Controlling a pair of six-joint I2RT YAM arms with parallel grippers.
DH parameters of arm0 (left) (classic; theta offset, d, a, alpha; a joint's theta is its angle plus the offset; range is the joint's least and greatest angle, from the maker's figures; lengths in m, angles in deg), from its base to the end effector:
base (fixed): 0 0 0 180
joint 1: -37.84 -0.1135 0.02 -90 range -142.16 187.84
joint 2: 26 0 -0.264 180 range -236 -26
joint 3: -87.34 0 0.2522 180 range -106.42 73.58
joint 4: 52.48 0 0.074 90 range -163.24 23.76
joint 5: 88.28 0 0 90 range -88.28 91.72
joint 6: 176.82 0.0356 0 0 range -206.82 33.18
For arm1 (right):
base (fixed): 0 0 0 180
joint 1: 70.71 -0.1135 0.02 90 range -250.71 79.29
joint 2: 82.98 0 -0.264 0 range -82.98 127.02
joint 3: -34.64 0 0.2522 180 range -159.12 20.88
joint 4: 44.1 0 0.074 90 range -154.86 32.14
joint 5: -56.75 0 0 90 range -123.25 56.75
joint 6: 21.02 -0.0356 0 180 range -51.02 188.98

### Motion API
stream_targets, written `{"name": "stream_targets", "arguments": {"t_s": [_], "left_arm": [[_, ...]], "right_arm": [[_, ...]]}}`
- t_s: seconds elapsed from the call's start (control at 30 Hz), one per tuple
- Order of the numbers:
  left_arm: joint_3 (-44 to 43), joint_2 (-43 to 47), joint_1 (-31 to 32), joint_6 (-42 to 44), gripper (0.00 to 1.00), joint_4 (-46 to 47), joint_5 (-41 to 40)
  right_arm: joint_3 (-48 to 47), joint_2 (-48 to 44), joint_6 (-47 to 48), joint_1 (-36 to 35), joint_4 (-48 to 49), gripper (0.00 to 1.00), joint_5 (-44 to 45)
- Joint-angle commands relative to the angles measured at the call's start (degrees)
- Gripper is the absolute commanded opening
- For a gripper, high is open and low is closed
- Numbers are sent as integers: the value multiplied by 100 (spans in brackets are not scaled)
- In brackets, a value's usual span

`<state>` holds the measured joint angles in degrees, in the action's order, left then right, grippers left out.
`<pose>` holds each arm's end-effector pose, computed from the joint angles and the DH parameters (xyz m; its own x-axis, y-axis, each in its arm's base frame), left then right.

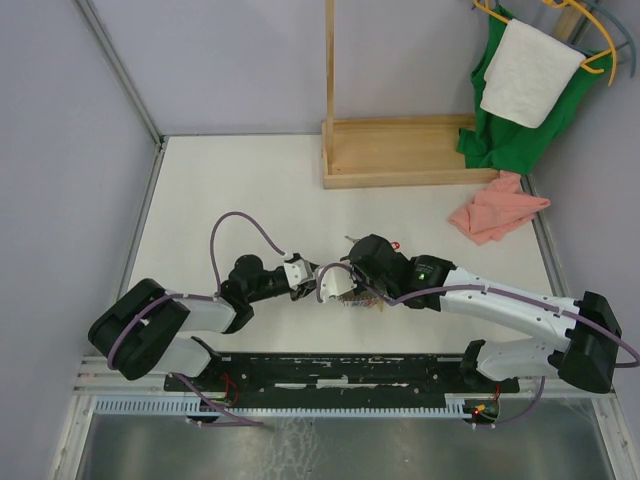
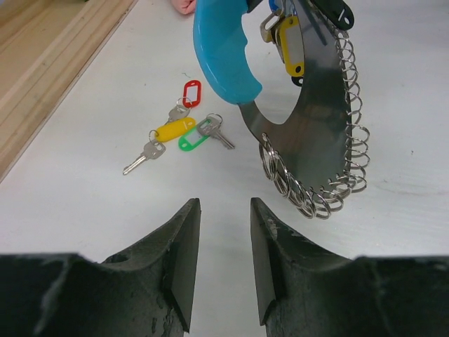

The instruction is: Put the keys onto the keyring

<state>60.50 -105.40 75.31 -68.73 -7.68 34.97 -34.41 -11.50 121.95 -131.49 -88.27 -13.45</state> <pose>0.1687 -0.1539 0.1587 0.1900 0.1816 -0.9649 0.9267 0.2913 0.2373 0.1384 0.2228 0.2750 0.3512 -0.9107 -0.2173 -0.7093 -0.1073 -0.6967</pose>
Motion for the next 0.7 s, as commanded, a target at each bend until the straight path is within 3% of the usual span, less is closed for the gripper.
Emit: {"name": "stream_targets", "arguments": {"t_s": [0.0,0.37,0.67], "left_arm": [[-62,-30,56,218,41,516,23],[110,-74,76,-41,41,1049,360],[106,64,76,208,43,409,334]], "right_arm": [[-5,-214,32,-44,354,7,-51],[155,-293,-109,-38,550,6,-106],[226,-451,-161,-39,616,5,93]]}}
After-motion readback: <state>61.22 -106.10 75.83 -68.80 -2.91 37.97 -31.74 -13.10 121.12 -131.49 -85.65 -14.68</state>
